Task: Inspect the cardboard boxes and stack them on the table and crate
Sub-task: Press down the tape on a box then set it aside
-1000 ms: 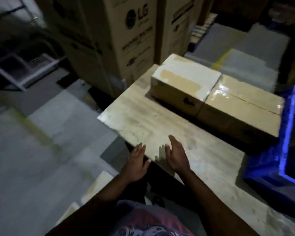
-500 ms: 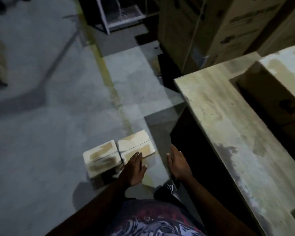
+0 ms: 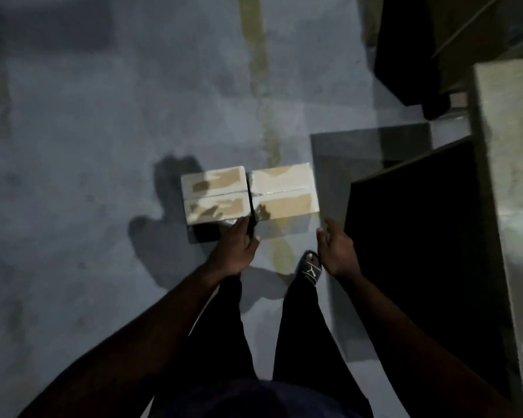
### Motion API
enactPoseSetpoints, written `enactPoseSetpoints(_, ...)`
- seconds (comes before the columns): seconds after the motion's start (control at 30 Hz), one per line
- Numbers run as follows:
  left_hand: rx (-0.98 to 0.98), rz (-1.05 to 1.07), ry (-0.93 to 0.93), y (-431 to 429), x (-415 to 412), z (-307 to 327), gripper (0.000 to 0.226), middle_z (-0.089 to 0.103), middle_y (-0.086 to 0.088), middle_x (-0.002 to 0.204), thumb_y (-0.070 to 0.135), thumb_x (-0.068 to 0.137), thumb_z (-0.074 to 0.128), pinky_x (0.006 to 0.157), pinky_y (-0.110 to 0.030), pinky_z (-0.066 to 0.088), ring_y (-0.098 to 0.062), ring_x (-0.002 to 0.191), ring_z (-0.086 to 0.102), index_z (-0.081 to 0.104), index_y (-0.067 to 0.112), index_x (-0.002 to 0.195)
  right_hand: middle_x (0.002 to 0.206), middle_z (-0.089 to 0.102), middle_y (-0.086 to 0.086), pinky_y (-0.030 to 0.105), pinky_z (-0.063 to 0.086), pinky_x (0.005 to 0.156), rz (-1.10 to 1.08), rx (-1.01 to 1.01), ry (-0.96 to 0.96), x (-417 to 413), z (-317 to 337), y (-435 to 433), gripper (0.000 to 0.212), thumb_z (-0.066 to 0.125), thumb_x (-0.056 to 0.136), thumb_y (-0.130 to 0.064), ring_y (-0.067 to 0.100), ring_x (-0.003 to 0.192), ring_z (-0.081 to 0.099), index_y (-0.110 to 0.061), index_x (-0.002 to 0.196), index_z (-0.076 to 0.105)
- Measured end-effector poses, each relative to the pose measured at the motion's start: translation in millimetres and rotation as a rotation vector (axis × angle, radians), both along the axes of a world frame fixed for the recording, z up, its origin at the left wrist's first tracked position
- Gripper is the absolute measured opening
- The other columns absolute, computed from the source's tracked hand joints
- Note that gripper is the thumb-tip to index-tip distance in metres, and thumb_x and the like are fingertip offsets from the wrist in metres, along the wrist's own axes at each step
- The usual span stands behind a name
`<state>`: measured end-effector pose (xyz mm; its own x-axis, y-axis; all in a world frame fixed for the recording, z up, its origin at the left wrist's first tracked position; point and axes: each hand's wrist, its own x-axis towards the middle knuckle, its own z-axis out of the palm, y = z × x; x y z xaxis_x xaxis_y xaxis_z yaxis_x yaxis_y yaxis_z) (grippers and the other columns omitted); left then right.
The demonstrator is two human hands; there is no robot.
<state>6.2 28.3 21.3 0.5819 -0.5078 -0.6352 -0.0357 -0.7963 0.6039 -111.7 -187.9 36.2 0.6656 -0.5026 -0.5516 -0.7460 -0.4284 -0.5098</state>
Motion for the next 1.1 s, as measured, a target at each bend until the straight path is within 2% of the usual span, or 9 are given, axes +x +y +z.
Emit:
enactPoseSetpoints(0.1,0.065,0.096,0.054,-11,6,-51,0.078,0.041,-0.015,0.151,0.055,0.092,0.04,0.11,-0.033,0.035,-0.028,0.138,0.041,0.031,0.006,0.151,0.139,0.055,0.021,0.035,0.041,0.103,0.014,0.032,0.038,16,-52,-4,0.057,0.038,0.101,-0.042,0.037,0.127,0.054,-0.006,0.145,0.044)
enactPoseSetpoints(0.2,0.114,0.158,0.111,-26,8,-118,0.069,0.046,-0.02,0.147,0.045,0.1,0.046,0.1,-0.03,0.039,-0.031,0.131,0.049,0.023,0.009,0.154,0.141,0.053,0.022,0.035,0.039,0.105,0.021,0.053,0.063,33,-115,-15,0.055,0.042,0.102,-0.037,0.035,0.129,0.052,-0.003,0.145,0.043)
enactPoseSetpoints(0.33,0.11,0.209,0.182,-50,11,-213,0.059,0.045,-0.009,0.149,0.04,0.101,0.048,0.089,-0.016,0.034,-0.024,0.132,0.048,0.034,0.008,0.149,0.136,0.057,0.024,0.036,0.04,0.104,0.035,0.016,0.115,42,-217,-41,0.05,0.046,0.102,-0.031,0.037,0.126,0.055,-0.001,0.142,0.046)
enactPoseSetpoints(0.43,0.115,0.249,0.258,-63,16,-282,0.081,0.047,-0.007,0.148,0.063,0.088,0.043,0.103,-0.031,0.041,-0.024,0.132,0.049,0.035,0.011,0.15,0.135,0.057,0.024,0.033,0.037,0.103,0.057,-0.018,0.142,50,-289,-61,0.051,0.045,0.102,-0.031,0.038,0.125,0.054,-0.001,0.143,0.045)
enactPoseSetpoints(0.6,0.211,0.399,0.352,-69,16,-394,0.085,0.051,-0.013,0.143,0.065,0.081,0.046,0.104,-0.042,0.043,-0.033,0.127,0.051,0.035,0.015,0.149,0.146,0.047,0.024,0.033,0.029,0.11,0.111,-0.089,0.192,61,-404,-91,0.055,0.048,0.102,-0.029,0.037,0.136,0.043,0.002,0.147,0.037)
enactPoseSetpoints(0.73,0.237,0.59,0.394,-63,13,-476,0.102,0.056,-0.012,0.138,0.068,0.063,0.05,0.102,-0.047,0.046,-0.034,0.121,0.056,0.035,0.015,0.148,0.147,0.043,0.025,0.035,0.03,0.112,0.071,-0.113,0.216,74,-477,-111,0.072,0.057,0.093,-0.034,0.038,0.136,0.041,0.007,0.146,0.032)
enactPoseSetpoints(0.87,0.226,0.673,0.369,-73,14,-498,0.084,0.057,-0.013,0.136,0.057,0.072,0.047,0.104,-0.043,0.046,-0.032,0.12,0.056,0.047,0.01,0.141,0.153,0.034,0.024,0.038,0.03,0.115,0.067,-0.106,0.293,91,-526,-129,0.084,0.068,0.091,-0.032,0.035,0.14,0.036,0.009,0.148,0.023)
enactPoseSetpoints(1.0,0.166,0.736,0.334,-76,17,-513,0.068,0.068,-0.012,0.112,0.049,0.065,0.057,0.094,-0.045,0.053,-0.029,0.102,0.065,0.065,0.008,0.118,0.135,0.055,0.016,0.038,0.046,0.102,0.004,-0.107,0.29,98,-539,-140,0.064,0.07,0.087,-0.026,0.032,0.124,0.054,-0.002,0.139,0.042)
enactPoseSetpoints(1.1,0.206,0.707,0.292,-71,19,-514,0.064,0.068,-0.011,0.111,0.046,0.061,0.059,0.089,-0.04,0.055,-0.03,0.099,0.065,0.065,0.012,0.115,0.116,0.066,0.01,0.04,0.054,0.089,0.005,-0.089,0.308,95,-534,-152,0.048,0.07,0.078,-0.026,0.028,0.106,0.065,-0.003,0.119,0.058)
